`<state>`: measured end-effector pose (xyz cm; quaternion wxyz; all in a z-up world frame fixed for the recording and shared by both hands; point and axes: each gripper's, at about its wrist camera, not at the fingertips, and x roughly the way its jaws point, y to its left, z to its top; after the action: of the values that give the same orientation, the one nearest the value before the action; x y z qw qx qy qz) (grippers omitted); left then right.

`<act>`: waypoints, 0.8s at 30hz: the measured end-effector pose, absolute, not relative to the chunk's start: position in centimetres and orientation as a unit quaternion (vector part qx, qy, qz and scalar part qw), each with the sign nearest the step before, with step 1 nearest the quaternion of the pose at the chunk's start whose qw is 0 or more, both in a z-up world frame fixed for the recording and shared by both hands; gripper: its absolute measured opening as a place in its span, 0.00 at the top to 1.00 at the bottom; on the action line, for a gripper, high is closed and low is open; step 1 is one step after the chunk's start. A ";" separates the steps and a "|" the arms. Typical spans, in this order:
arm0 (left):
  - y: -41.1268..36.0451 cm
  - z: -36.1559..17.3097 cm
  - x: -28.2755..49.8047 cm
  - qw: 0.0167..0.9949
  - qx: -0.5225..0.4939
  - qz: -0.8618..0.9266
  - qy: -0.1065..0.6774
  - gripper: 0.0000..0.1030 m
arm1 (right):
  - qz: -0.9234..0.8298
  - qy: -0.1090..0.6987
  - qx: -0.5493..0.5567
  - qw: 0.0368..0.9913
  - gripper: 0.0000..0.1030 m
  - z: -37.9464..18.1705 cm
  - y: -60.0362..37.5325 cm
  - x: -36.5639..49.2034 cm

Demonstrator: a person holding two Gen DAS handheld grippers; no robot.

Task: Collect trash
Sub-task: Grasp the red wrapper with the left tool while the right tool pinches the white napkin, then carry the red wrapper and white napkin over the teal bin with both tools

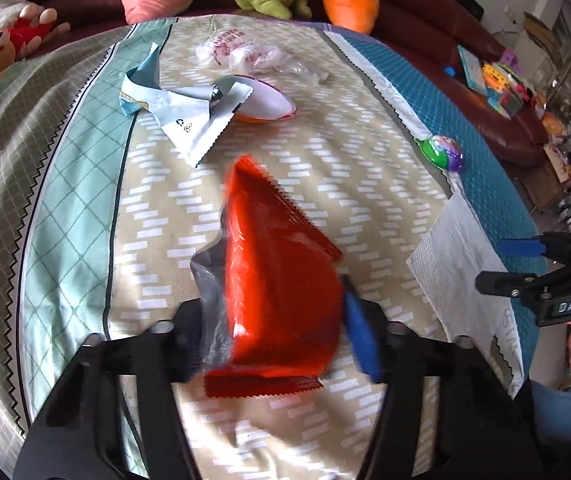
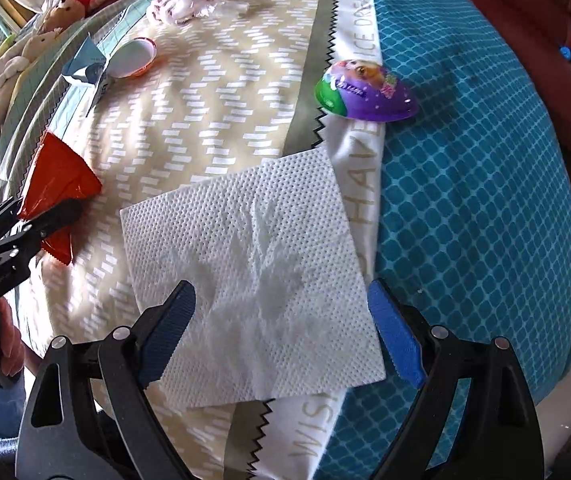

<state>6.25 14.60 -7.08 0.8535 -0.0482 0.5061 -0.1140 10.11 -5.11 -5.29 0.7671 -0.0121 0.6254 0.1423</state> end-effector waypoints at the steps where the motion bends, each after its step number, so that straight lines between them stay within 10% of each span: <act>1: 14.8 -7.0 6.2 0.855 -0.051 -0.112 0.504 0.47 | 0.144 0.627 -0.015 0.766 0.18 -5.6 -4.8 10.2; 11: 16.0 -6.7 6.2 0.854 -0.082 -0.108 0.502 0.48 | 0.147 0.586 -0.086 0.792 0.19 -6.3 -1.5 7.6; 16: 15.5 -6.6 5.9 0.855 -0.086 -0.110 0.500 0.48 | 0.166 0.571 -0.093 0.799 0.57 -5.6 -1.0 6.4; 18: 15.2 -6.4 5.9 0.856 -0.086 -0.111 0.498 0.48 | 0.174 0.571 -0.084 0.798 0.88 -5.4 -1.4 6.2; 24: 14.3 -5.3 5.3 0.861 -0.080 -0.113 0.490 0.48 | 0.184 0.557 -0.063 0.807 0.94 -3.3 -3.2 5.3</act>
<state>5.33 14.33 -5.35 0.8609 -0.0797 0.4896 -0.1132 5.32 -3.18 -3.27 0.8075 -0.0630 0.5569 0.1840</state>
